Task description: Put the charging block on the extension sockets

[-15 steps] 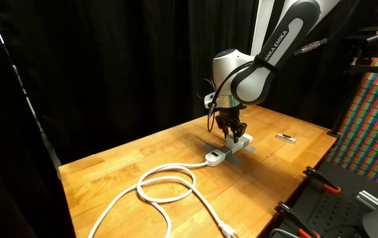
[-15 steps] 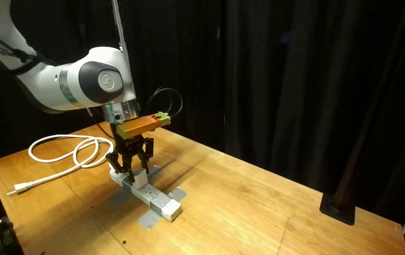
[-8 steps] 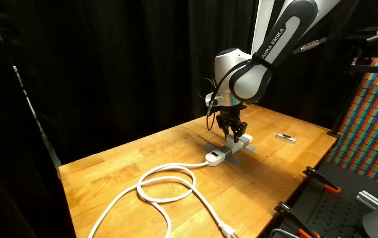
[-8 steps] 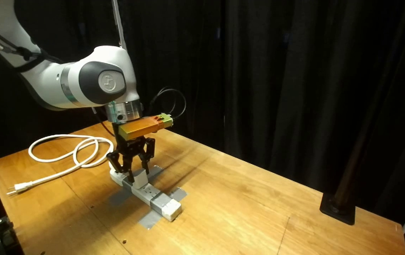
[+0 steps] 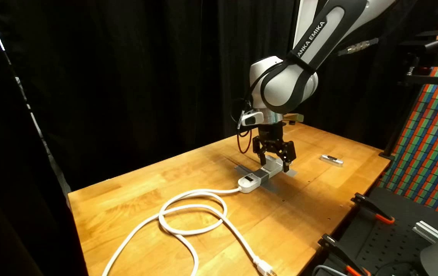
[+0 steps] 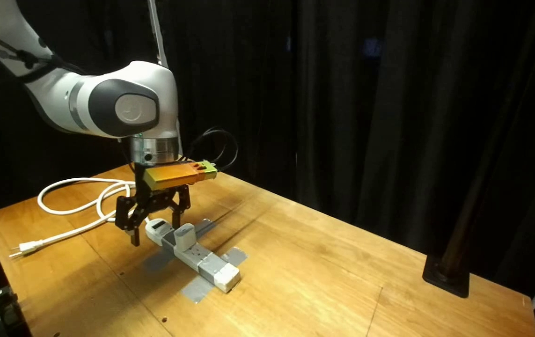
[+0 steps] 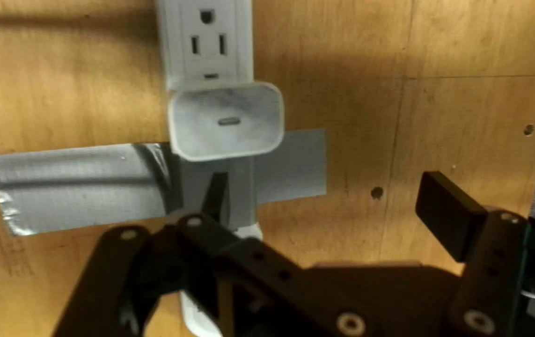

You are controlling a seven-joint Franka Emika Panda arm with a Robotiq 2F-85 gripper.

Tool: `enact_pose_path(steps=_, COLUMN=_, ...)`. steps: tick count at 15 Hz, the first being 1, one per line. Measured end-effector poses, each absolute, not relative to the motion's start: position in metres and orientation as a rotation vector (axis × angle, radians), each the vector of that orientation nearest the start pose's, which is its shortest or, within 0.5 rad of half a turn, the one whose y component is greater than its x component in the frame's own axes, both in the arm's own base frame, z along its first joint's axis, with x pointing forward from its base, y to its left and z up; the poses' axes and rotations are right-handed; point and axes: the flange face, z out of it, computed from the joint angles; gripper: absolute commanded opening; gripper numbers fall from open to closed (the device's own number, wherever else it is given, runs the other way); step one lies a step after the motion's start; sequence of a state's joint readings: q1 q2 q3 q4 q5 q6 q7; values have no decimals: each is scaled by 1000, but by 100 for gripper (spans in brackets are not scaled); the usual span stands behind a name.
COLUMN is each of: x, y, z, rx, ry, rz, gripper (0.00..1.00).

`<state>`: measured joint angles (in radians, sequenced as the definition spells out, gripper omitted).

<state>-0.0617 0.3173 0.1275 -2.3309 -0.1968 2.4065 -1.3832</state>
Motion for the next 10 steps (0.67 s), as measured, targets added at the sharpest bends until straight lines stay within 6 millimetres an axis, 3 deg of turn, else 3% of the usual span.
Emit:
enact_pose_path(steps=4, x=488, y=41, z=207, rx=2248, ry=2334, rz=-337, gripper=100)
enact_pose_path(steps=5, x=491, y=42, z=213, rx=2260, ry=2333, rz=-302, gripper=75)
enact_pose_path(steps=6, x=493, y=43, z=220, rx=2273, ry=2331, rz=-258, gripper=73)
enact_pose_path(steps=10, x=506, y=44, z=237, rx=2318, ry=2319, rz=-46, gripper=42)
